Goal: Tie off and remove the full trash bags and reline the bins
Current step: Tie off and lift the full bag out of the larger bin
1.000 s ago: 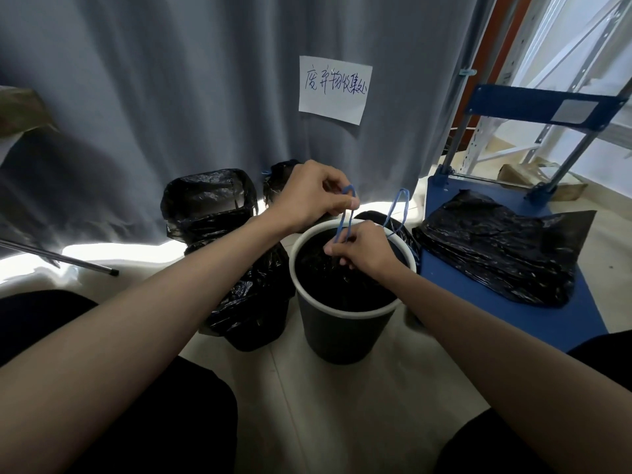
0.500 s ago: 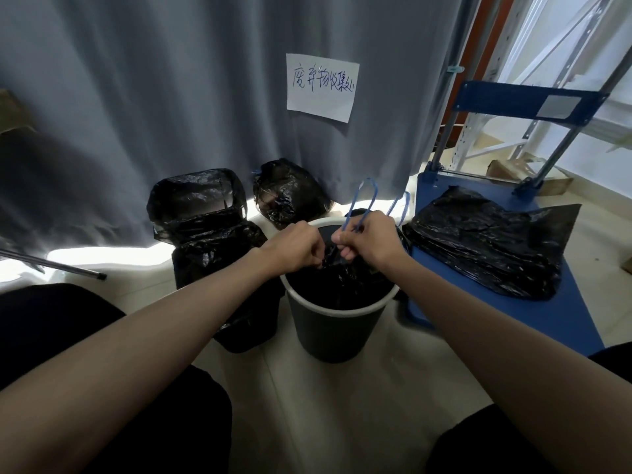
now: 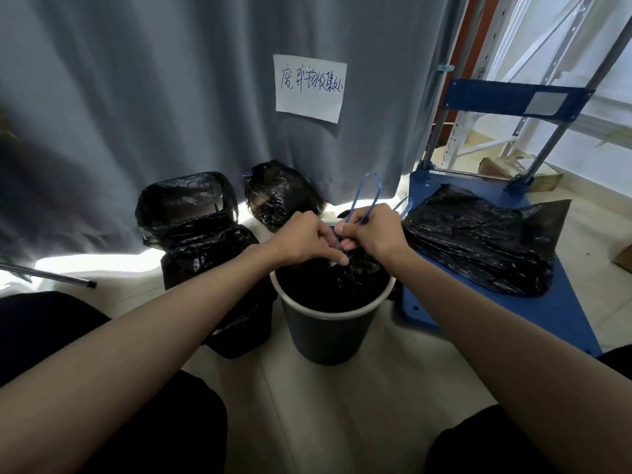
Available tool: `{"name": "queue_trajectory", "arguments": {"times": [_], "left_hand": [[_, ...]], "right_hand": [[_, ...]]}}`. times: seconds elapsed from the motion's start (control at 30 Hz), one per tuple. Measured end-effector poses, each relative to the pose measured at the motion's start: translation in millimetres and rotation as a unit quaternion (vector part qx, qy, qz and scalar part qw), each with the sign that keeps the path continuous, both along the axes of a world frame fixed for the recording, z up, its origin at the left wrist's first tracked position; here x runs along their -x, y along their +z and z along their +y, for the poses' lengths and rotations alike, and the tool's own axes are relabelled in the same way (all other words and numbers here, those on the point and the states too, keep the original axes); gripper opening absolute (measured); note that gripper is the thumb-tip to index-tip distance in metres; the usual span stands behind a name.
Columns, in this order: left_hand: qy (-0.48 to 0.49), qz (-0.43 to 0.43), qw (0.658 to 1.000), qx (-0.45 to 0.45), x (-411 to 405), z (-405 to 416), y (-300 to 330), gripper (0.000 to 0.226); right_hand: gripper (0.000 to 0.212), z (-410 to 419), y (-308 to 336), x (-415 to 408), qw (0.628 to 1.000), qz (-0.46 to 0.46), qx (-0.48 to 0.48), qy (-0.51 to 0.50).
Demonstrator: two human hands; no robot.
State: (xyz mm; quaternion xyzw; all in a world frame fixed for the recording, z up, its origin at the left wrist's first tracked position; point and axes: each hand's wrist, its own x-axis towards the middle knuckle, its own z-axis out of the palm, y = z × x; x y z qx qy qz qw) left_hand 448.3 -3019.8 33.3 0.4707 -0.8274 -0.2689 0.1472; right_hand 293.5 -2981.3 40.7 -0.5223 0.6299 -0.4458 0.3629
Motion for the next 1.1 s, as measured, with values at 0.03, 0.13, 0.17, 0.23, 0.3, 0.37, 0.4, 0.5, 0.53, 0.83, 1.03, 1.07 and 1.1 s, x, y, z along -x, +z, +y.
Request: {"name": "queue_trajectory", "arguments": {"times": [0.03, 0.13, 0.17, 0.23, 0.3, 0.37, 0.4, 0.5, 0.53, 0.83, 1.03, 1.07, 1.1], "left_hand": [[0.017, 0.001, 1.0, 0.007, 4, 4, -2, 0.025], [0.086, 0.009, 0.996, 0.034, 13, 12, -8, 0.024], [0.106, 0.012, 0.993, 0.041, 14, 13, -8, 0.021], [0.13, 0.02, 0.991, 0.04, 14, 14, -9, 0.017], [0.142, 0.022, 0.989, 0.029, 10, 13, -10, 0.018], [0.147, 0.025, 0.989, 0.018, 5, 12, -12, 0.02], [0.148, 0.029, 0.988, 0.015, 3, 11, -12, 0.021], [0.15, 0.039, 0.988, 0.018, -1, 11, -12, 0.024], [0.149, 0.04, 0.988, 0.022, -2, 11, -12, 0.024], [0.147, 0.035, 0.988, 0.024, -15, 12, -15, 0.022], [0.148, 0.032, 0.988, 0.038, -27, 6, -12, 0.017], [0.151, 0.034, 0.987, 0.043, -29, 4, -10, 0.016], [0.155, 0.037, 0.986, 0.047, -31, 2, -9, 0.015]], "right_hand": [[0.011, 0, 2, -2, 1.0, -0.003, 0.009, -0.004], [0.009, -1, 8, -9, 0.999, -0.017, 0.028, -0.008], [0.008, -1, 10, -10, 0.999, -0.026, 0.032, -0.006], [0.008, 0, 12, -12, 0.999, -0.044, 0.031, 0.005], [0.023, 0, 15, -9, 0.999, -0.047, 0.019, 0.009], [0.039, 0, 18, -2, 0.999, -0.036, -0.003, -0.006], [0.043, -1, 18, 2, 1.0, -0.013, -0.002, -0.021], [0.044, -3, 16, 18, 0.989, 0.094, 0.052, -0.101], [0.037, -5, 13, 24, 0.98, 0.139, 0.069, -0.123], [0.049, -4, -10, 42, 0.921, 0.371, -0.1, -0.062], [0.015, -3, -6, 24, 0.943, 0.318, -0.095, -0.012], [0.015, -5, -3, 23, 0.944, 0.319, -0.089, -0.012], [0.016, -6, 0, 22, 0.943, 0.323, -0.082, -0.014]]}}
